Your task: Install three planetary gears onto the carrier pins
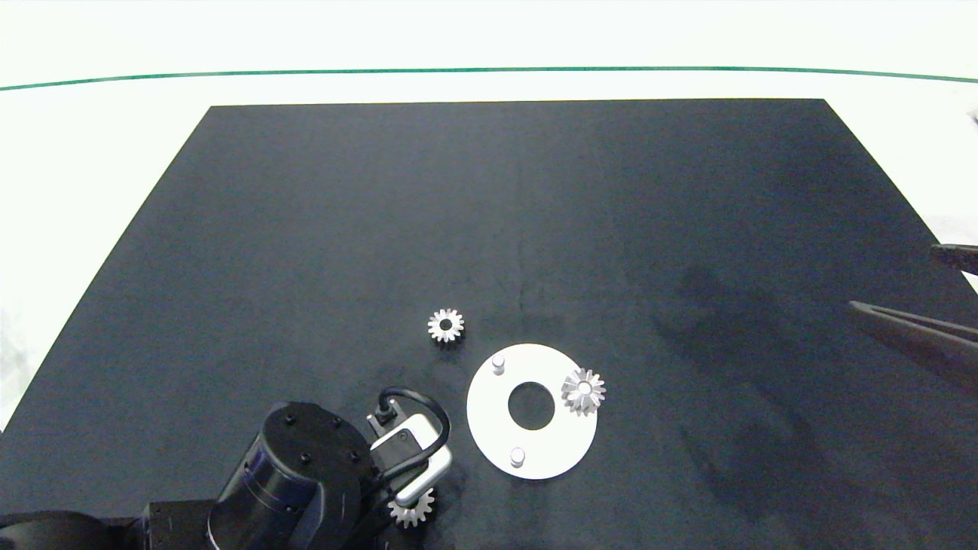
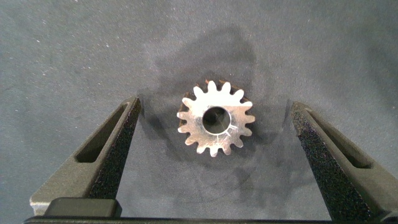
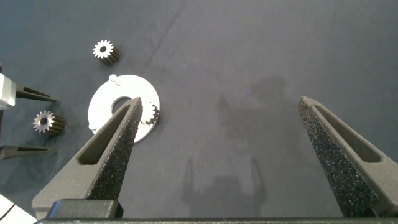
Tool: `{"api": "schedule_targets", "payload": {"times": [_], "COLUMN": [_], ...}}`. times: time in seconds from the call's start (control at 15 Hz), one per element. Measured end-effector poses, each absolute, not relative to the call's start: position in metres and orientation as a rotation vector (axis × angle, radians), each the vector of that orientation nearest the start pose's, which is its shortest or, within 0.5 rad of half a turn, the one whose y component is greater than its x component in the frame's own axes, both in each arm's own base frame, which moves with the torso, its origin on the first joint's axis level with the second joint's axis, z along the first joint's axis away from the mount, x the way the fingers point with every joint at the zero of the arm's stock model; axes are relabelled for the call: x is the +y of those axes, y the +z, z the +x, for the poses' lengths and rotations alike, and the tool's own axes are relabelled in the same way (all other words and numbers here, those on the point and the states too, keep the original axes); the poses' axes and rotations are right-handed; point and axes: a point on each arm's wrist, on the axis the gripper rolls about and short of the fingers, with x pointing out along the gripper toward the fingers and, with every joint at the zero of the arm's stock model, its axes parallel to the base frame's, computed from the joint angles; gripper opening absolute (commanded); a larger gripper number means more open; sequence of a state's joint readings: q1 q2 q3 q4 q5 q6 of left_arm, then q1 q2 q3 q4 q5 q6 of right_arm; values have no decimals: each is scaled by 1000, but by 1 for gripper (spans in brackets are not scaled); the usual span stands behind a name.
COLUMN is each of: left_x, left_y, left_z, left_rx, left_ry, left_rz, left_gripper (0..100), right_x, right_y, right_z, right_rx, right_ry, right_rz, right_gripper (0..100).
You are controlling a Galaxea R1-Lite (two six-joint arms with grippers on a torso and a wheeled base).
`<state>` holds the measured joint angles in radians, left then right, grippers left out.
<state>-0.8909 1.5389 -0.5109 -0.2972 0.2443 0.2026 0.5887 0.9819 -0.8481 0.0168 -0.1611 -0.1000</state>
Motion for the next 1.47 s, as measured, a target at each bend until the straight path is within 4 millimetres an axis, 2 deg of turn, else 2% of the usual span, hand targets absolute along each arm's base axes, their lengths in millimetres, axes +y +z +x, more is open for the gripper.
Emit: {"api": "schedule_targets", "payload": {"times": [1.47], "left_x": [-169], "left_y": [119], "left_z": [143], "left_rx": [551], "left_ry": [-682], "left_rz": [577], "left_gripper": [54], "right_x": [62], "right_y": [285], "right_z": [100], "right_rx": [120], "right_ry": [434], "right_rz": [-155], "right_gripper": [100]}}
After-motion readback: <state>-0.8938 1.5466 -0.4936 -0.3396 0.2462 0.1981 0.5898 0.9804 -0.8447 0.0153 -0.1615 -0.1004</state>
